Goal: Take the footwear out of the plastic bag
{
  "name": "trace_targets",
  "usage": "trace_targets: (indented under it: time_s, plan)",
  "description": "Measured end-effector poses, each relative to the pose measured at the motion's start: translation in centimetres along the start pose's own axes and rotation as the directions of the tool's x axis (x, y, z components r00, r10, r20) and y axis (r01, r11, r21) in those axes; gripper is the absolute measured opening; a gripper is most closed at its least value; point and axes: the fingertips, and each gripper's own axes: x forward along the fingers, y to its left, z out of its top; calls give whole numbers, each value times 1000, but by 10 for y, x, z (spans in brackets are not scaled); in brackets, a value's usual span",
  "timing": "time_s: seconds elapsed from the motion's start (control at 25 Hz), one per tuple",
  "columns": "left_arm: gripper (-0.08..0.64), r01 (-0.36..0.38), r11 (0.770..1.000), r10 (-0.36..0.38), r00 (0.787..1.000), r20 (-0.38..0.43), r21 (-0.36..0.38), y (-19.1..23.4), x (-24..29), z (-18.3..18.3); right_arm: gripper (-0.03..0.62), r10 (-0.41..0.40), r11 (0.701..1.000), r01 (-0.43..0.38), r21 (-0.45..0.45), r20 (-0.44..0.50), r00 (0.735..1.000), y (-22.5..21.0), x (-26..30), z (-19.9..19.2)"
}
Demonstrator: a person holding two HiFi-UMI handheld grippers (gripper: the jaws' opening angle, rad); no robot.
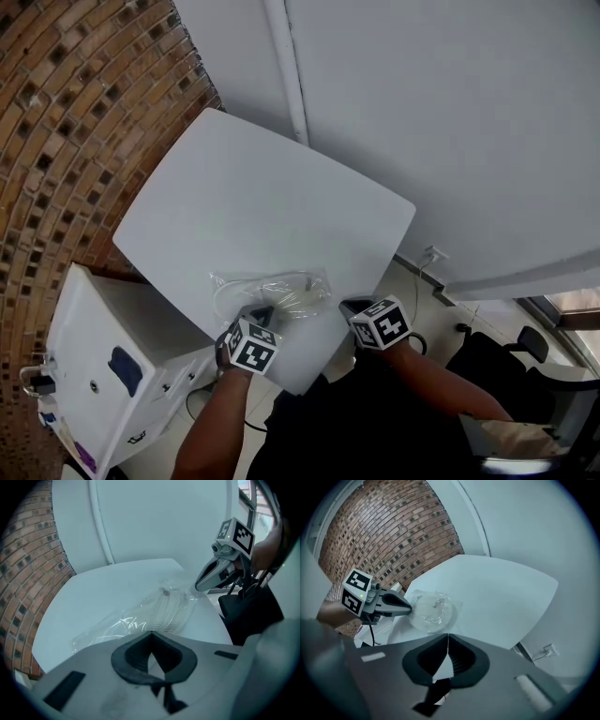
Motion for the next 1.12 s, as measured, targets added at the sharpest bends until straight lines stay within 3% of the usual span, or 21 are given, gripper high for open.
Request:
trace_targets:
  time_s: [0.12,0.2,0.28,0.48,0.6,0.68,0.76,0.84,1.12]
  plan:
    - [6,-16,1000,16,1000,-6,-17,-5,-4,-6,36,67,997,-65,-44,41,997,7,-4,7]
    - [6,-20,999,20,1000,-3,-27,-9,-7,-9,131,93,988,-83,-129,79,992,13,-11,19]
    - [6,-13,999,13,1000,16,-29,-15,-12,-8,144,84,967,-57,-250,101,991,21,-19,31]
    - [8,-63,998,60,993,101,22,-8,-25,14,92,-8,852,48,-521,78,997,41,-3,52]
    - [27,-95,993,92,995,50,70,10,-16,14,78,-61,780,62,-623,23,998,47,24,54]
    - [38,-85,993,85,996,3,85,18,-7,10,78,-93,748,66,-661,-5,996,48,38,53]
    - [38,-56,995,59,998,-31,78,19,1,6,78,-123,739,72,-670,-28,992,44,46,50]
    - [37,-31,997,34,998,-48,65,17,7,4,75,-131,752,69,-656,-46,990,39,50,46]
    - [4,-29,1000,29,999,15,-12,19,8,2,3,-143,775,92,-625,-30,989,26,42,48]
